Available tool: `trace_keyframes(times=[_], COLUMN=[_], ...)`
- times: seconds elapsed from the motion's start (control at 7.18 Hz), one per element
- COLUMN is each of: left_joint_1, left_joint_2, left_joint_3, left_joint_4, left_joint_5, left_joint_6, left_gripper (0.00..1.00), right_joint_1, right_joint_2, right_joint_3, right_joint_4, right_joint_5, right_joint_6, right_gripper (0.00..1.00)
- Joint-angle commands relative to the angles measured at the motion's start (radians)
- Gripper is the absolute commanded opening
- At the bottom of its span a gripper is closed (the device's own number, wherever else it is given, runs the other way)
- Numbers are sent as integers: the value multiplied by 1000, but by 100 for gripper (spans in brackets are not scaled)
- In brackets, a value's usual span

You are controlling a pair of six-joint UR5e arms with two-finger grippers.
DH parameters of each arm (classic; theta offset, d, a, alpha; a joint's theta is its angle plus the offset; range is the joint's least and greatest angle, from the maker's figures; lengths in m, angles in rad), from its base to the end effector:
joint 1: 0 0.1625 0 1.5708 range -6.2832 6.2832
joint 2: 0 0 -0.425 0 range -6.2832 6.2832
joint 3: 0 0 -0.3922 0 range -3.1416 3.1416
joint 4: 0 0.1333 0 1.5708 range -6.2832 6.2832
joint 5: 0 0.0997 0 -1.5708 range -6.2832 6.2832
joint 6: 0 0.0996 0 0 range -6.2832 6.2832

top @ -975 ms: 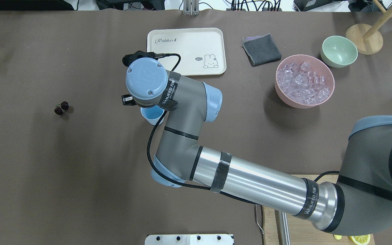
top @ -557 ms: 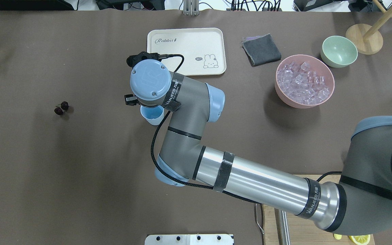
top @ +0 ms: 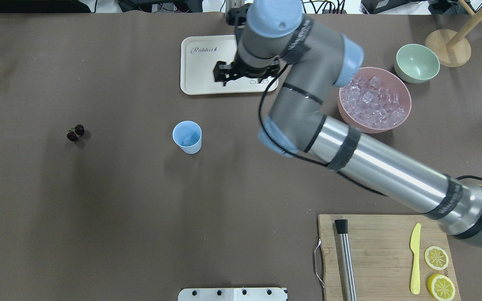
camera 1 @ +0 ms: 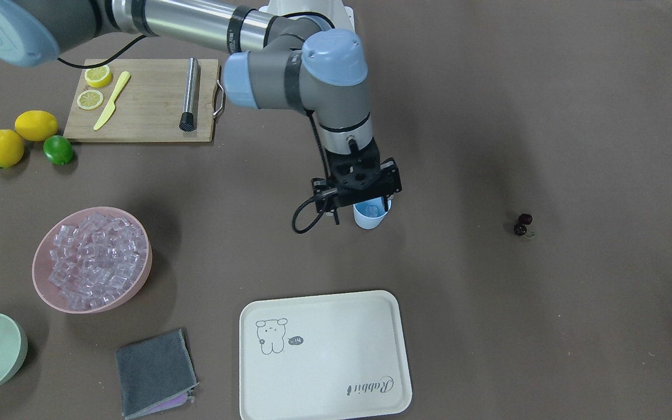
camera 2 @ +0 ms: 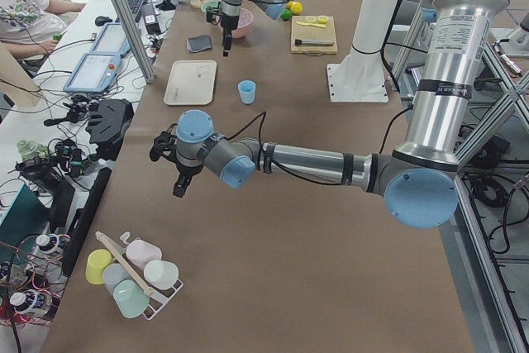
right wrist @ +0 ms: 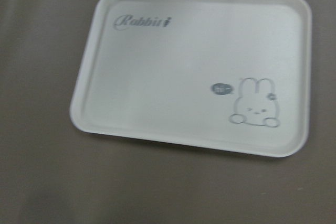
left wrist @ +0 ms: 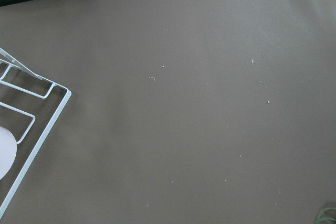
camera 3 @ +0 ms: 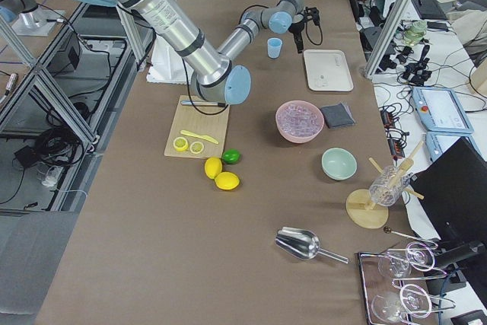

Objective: Put ice and cherries in cup
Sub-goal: 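Move the right gripper back over the pink ice bowl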

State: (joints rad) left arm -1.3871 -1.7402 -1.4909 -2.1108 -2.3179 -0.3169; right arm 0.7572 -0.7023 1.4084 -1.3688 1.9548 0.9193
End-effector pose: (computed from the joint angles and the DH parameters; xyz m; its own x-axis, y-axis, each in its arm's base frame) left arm 0.0425 -0.5880 0.5467 0.6620 0.2534 -0.7054 0.0617 0.9195 0.3883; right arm -0.4842 -0.5897 0.1608 0.6116 -0.1956 0.7666 -0.0646 0.9534 0.2947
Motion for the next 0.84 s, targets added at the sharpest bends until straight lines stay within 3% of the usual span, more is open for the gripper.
trace_keyframes(times=[0.0,0.28,0.42,0.7], left_joint_1=[0,2,2,2], left_joint_2=[-1,2,4,1], left_joint_3=[6,1,-5,-9], left_joint_4=[0,-2,-2,-2], left_joint_5=[0,0,0,0], left_joint_6=[-1,-1,1,8], left_gripper=[98,98,98,98], right_joint_1=[181,293,315,288], right_joint_2=[-182,-328,-379,-439], right_joint_3=[72,72,61,3], right_joint_4=[-12,16,34,208], right_joint_5=[186,217,258,248], right_joint_6=[-234,-579,-662,-679], right_gripper=[98,97,96,95])
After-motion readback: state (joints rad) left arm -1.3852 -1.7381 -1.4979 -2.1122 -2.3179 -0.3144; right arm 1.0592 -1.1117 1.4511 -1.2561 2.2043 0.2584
